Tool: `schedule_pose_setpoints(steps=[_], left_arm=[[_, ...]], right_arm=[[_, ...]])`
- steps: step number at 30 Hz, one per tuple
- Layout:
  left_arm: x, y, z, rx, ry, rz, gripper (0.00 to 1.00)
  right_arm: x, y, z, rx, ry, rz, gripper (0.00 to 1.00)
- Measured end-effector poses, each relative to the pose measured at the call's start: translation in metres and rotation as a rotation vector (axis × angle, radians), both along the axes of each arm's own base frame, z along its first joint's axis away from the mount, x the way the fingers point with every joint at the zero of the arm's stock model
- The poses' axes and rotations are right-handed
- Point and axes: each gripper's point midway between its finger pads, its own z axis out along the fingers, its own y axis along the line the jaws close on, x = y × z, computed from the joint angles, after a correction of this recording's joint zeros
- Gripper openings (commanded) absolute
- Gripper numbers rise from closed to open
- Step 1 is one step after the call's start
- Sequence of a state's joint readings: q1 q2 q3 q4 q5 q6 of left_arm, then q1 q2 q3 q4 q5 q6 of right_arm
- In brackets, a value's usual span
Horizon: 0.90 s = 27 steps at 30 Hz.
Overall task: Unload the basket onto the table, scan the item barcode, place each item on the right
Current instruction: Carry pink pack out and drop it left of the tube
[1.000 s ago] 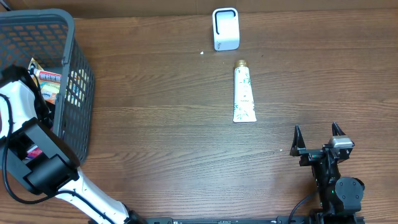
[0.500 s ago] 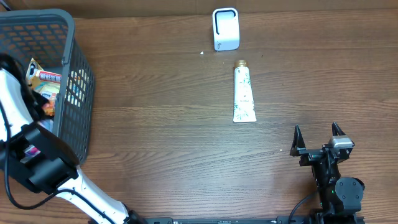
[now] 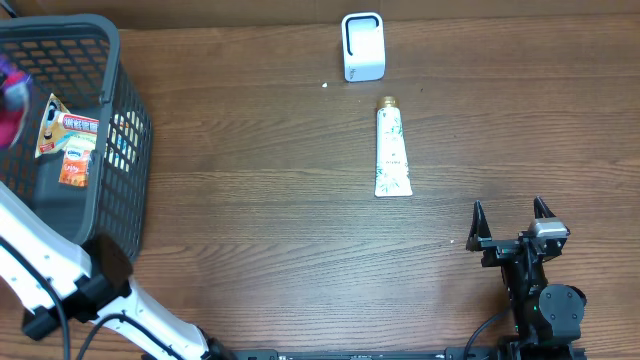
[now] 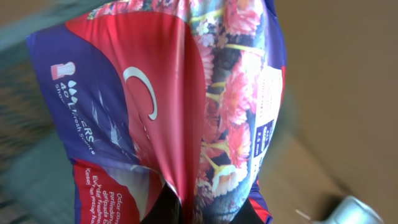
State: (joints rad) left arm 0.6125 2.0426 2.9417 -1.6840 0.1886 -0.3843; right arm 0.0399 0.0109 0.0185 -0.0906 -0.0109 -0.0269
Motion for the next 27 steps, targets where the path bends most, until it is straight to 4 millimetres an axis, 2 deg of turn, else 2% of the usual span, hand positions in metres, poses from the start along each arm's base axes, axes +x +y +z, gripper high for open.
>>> schedule_pose_setpoints(steps=[2,3,6,7,9,10,11,13,15,17,18,20,23,24,25,27], left_arm=[[0.005,-0.040,0.022,-0.024,-0.081,-0.121,0.04],[0.009,-0.068,0.032,-0.042,-0.119,-0.205,0.04],[0.020,-0.141,0.045,-0.079,-0.165,-0.425,0.04],[0.024,-0.173,0.046,-0.095,-0.168,-0.520,0.04],[0.030,-0.236,0.035,-0.127,-0.123,-0.683,0.04],[0.030,-0.267,0.023,-0.138,-0.074,-0.753,0.04],[0.030,-0.297,0.005,-0.137,-0.006,-0.816,0.04],[0.026,-0.337,-0.034,-0.104,0.144,-0.882,0.04],[0.021,-0.362,-0.070,-0.055,0.278,-0.895,0.04],[0.014,-0.381,-0.118,0.006,0.445,-0.880,0.04],[0.013,-0.388,-0.135,0.029,0.494,-0.874,0.04],[0.018,-0.400,-0.184,0.100,0.587,-0.841,0.04],[0.025,-0.407,-0.241,0.149,0.673,-0.801,0.05],[0.026,-0.408,-0.261,0.155,0.708,-0.792,0.11],[0.025,-0.407,-0.275,0.159,0.739,-0.785,0.33],[0.021,-0.403,-0.297,0.165,0.803,-0.771,0.68]], right_arm=[[0.000,0.000,0.000,0.000,0.000,0.000,1.00],[0.000,0.000,0.000,0.000,0.000,-0.001,1.00],[0.000,0.000,0.000,0.000,0.000,-0.001,1.00],[0.000,0.000,0.000,0.000,0.000,-0.001,1.00],[0.000,0.000,0.000,0.000,0.000,-0.001,1.00],[0.000,0.000,0.000,0.000,0.000,0.000,1.00],[0.000,0.000,0.000,0.000,0.000,-0.001,1.00],[0.000,0.000,0.000,0.000,0.000,-0.001,1.00],[0.000,0.000,0.000,0.000,0.000,-0.001,1.00],[0.000,0.000,0.000,0.001,-0.001,-0.001,1.00],[0.000,0.000,0.000,0.000,-0.001,0.000,1.00],[0.000,0.000,0.000,0.000,0.001,-0.001,1.00],[0.000,0.000,0.000,0.000,0.000,0.000,1.00],[0.000,0.000,0.000,0.000,0.000,0.000,1.00],[0.000,0.000,0.000,0.000,-0.001,0.000,1.00],[0.000,0.000,0.000,0.000,0.000,-0.001,1.00]])
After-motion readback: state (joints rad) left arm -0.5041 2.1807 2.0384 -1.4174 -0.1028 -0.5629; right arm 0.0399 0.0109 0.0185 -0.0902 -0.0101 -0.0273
